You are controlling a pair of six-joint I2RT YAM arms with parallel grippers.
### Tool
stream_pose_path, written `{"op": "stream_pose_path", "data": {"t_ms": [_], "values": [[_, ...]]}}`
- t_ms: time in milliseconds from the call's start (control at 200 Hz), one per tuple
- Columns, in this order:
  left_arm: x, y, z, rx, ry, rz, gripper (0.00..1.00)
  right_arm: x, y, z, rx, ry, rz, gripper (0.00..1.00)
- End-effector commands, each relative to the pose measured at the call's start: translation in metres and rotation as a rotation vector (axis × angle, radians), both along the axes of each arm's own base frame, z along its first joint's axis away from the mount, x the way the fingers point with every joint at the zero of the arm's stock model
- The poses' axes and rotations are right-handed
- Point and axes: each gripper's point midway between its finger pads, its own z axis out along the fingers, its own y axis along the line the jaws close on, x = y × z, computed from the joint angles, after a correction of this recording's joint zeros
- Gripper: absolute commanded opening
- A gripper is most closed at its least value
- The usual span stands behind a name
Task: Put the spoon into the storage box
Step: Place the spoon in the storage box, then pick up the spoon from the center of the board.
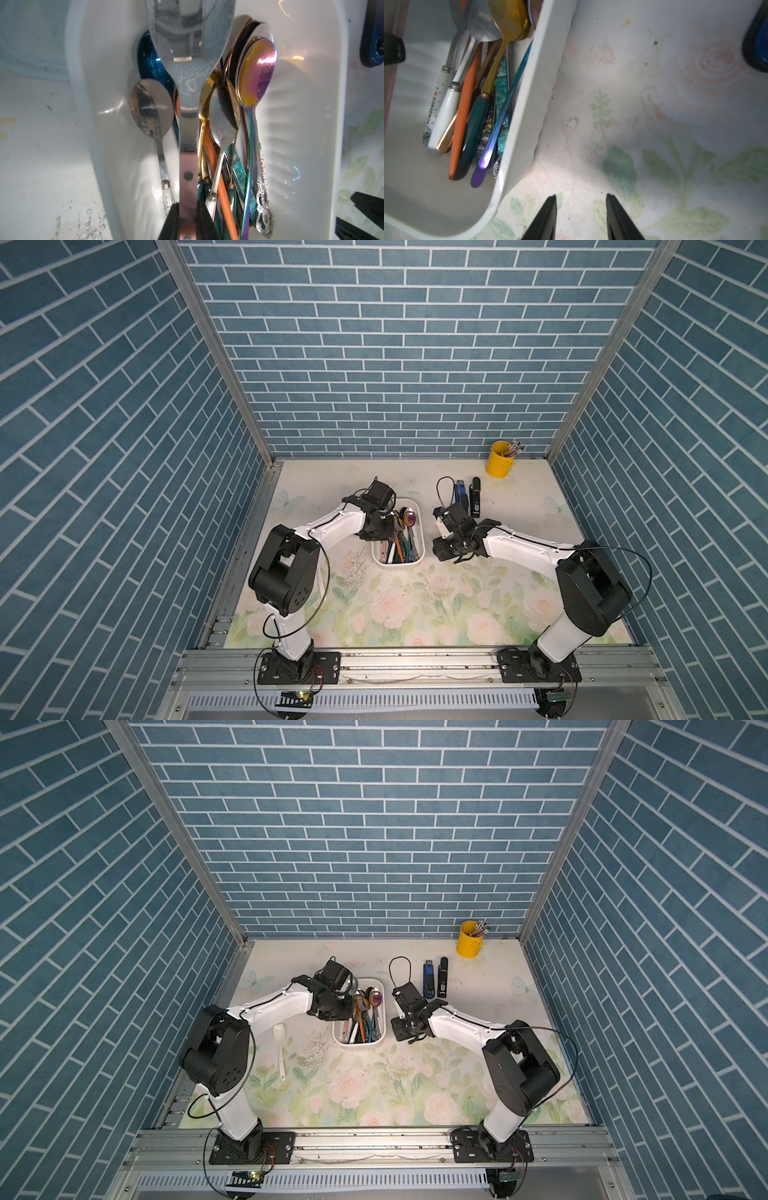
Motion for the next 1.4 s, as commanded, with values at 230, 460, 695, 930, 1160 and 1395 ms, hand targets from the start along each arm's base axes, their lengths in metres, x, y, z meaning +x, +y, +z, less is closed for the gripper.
{"op": "stream_pose_path", "data": {"t_ms": [230,460,695,930,1160,1395], "values": [[-0.002,-0.005,-0.03,0.018,0.045,-0.023,0.04,0.0,0.0,0.002,0.014,0.003,-0.012,0.43],[-0.005,-0.008,-0.038,0.026,0.066,-0.032,0.1,0.0,0.001,0.0,0.012,0.006,-0.009,0.43],[-0.004,-0.008,-0.019,0.016,0.03,-0.031,0.24,0.0,0.001,0.0,0.011,0.005,-0.007,0.43],[-0.005,0.005,0.022,0.022,-0.046,-0.005,0.35,0.002,0.003,0.0,0.013,0.002,-0.004,0.43],[-0.016,0.033,0.044,0.024,-0.083,0.056,0.38,0.002,0.002,0.0,0.012,-0.005,0.001,0.43],[-0.042,0.098,0.038,0.085,-0.069,0.188,0.42,0.001,0.001,-0.004,0.01,-0.007,0.008,0.43]]}}
